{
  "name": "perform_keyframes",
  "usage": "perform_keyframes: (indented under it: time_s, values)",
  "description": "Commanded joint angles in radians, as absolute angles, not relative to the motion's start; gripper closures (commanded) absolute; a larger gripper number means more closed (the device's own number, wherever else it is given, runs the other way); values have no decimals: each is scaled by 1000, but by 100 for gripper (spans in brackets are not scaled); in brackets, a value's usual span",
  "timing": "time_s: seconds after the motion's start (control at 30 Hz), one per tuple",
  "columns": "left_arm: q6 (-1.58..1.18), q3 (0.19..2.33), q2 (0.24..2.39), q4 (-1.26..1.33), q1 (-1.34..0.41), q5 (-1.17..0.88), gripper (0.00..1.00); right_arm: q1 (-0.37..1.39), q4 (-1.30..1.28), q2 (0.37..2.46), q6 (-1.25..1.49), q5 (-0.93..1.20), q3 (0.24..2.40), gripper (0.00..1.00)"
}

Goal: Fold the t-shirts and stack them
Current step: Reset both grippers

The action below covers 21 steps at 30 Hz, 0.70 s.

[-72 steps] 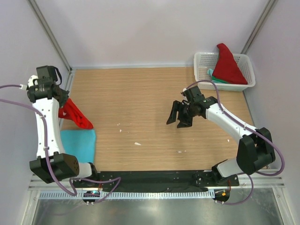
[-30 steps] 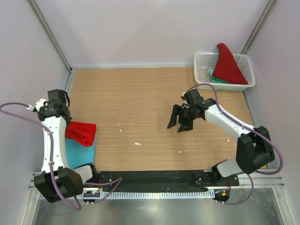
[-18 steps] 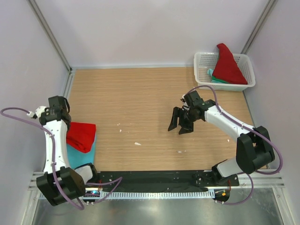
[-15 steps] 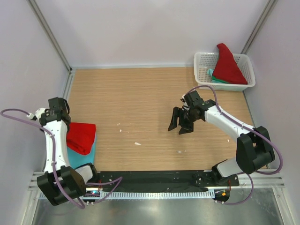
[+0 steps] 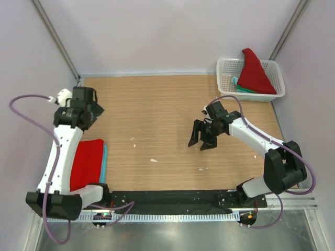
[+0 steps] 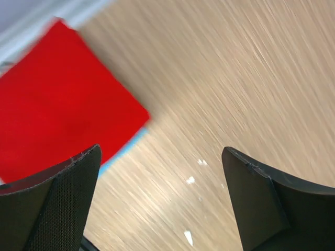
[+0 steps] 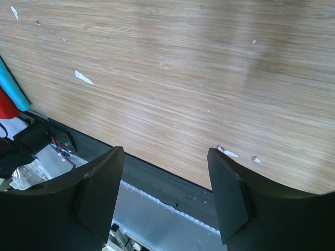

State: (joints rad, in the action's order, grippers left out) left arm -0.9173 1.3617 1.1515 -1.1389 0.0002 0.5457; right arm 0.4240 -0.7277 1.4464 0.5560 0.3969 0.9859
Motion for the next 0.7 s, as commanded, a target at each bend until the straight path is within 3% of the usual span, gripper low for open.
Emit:
perform_keyframes:
  time_s: [0.0, 0.17, 0.23, 0.27, 0.3, 0.43, 0.67]
  values:
    - [-986, 1333, 1230, -1031, -183, 430, 4, 416, -713, 1428, 569, 416, 992, 29]
    - [-948, 1263, 1321, -771, -437, 257, 8, 403, -686, 1370, 595, 402, 948, 28]
    - [-931, 1238, 1347, -694, -497, 132, 6, 396, -638, 1309, 618, 399, 908, 25]
    - [-910, 1215, 1365, -634, -564, 103, 4, 394, -617, 1280, 649, 388, 850, 20]
    - [-898, 1198, 1368, -599, -596, 56, 1, 393, -557, 1254, 672, 390, 813, 1]
    - [-894, 1027, 1298, -398, -675, -143, 0, 390, -401, 1080, 793, 373, 612, 0]
    - [-1218, 442, 895, 230, -649, -337, 0, 388, -125, 781, 1011, 457, 277, 0]
